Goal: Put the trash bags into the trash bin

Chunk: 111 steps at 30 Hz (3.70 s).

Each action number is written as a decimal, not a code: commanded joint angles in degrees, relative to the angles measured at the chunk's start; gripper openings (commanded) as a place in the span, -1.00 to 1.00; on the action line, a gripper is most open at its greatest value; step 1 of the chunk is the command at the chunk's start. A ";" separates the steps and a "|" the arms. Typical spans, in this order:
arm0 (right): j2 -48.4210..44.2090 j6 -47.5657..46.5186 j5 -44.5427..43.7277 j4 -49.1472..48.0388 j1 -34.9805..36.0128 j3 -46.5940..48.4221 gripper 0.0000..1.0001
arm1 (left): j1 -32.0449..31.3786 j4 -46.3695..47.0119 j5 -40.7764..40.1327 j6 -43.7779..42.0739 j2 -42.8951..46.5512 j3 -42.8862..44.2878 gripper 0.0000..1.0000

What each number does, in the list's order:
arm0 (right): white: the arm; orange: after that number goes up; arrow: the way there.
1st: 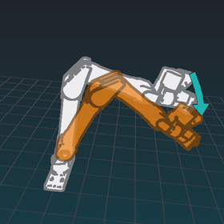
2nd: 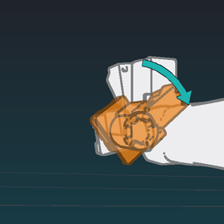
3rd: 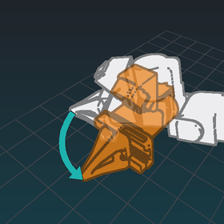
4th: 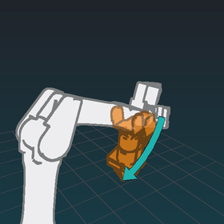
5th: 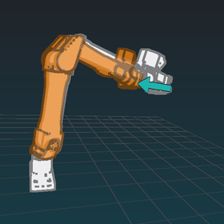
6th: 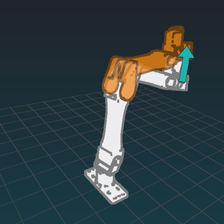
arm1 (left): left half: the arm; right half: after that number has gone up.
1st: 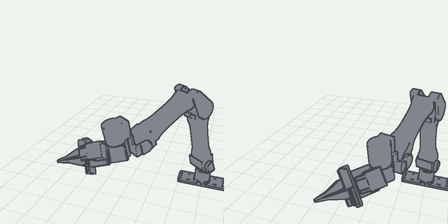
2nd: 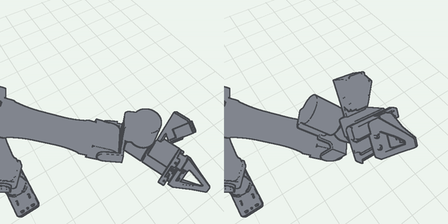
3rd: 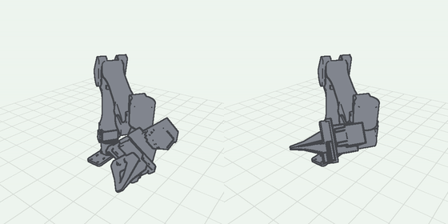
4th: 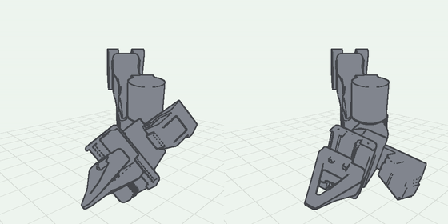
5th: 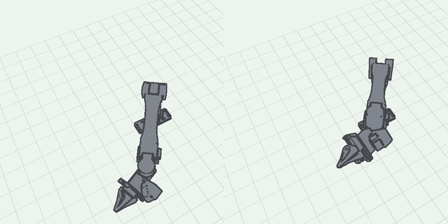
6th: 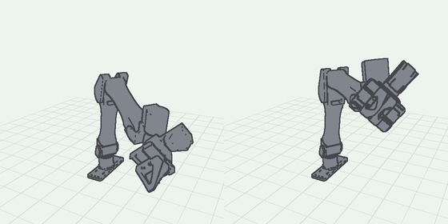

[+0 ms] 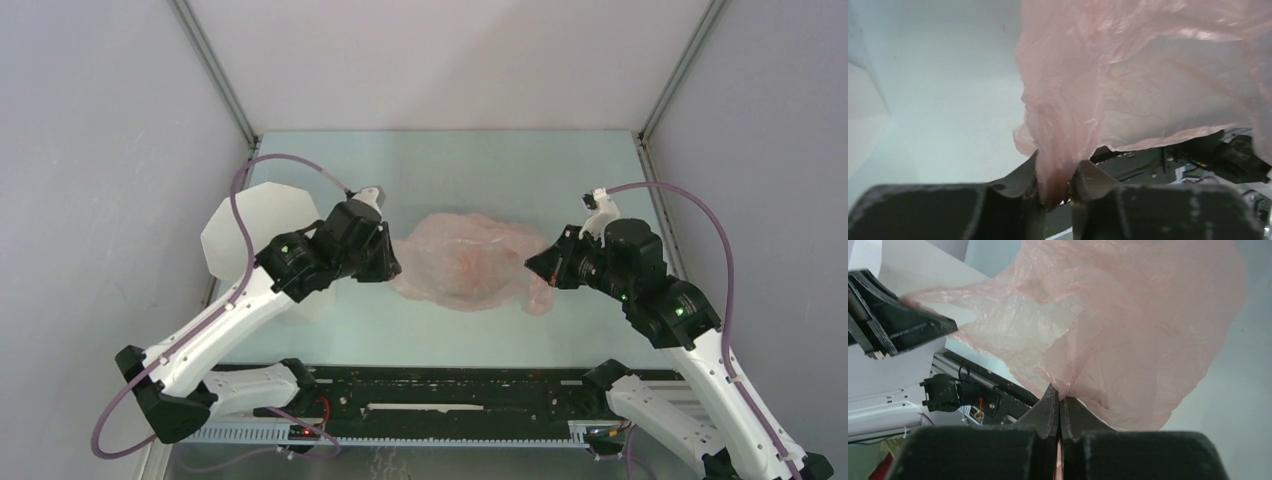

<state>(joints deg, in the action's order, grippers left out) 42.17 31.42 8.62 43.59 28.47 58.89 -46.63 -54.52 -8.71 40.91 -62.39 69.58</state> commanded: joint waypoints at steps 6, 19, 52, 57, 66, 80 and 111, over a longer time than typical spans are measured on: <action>4.56 0.11 9.88 -6.35 1.88 0.94 -1.00 | -0.56 17.22 17.83 5.46 -2.66 5.64 -0.90; 11.64 -3.40 13.72 -17.09 10.39 2.16 -0.11 | -0.42 33.79 32.60 21.07 -10.10 5.80 -0.99; 9.12 5.65 -4.34 -17.07 18.56 1.22 0.66 | 0.13 41.17 31.85 26.28 -8.19 -1.10 -0.99; 11.65 6.13 -9.82 -17.25 20.54 1.12 0.64 | 0.08 41.31 33.22 26.76 -8.56 -0.21 -0.99; 14.05 6.47 -10.49 -22.55 22.24 0.77 -1.00 | 0.66 34.74 33.19 21.66 -7.79 2.47 -0.35; 3.65 4.35 -17.51 -12.57 19.29 -3.42 -1.00 | 3.62 -9.20 -6.51 -6.75 4.69 19.21 0.50; -11.29 6.11 -17.03 -1.02 10.30 -3.87 -1.00 | 9.13 -14.69 -16.13 -9.91 -8.72 20.75 -0.99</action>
<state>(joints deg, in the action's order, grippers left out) 31.55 36.75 -6.68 42.39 39.07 55.00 -34.59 -71.44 -29.28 30.20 -70.15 86.06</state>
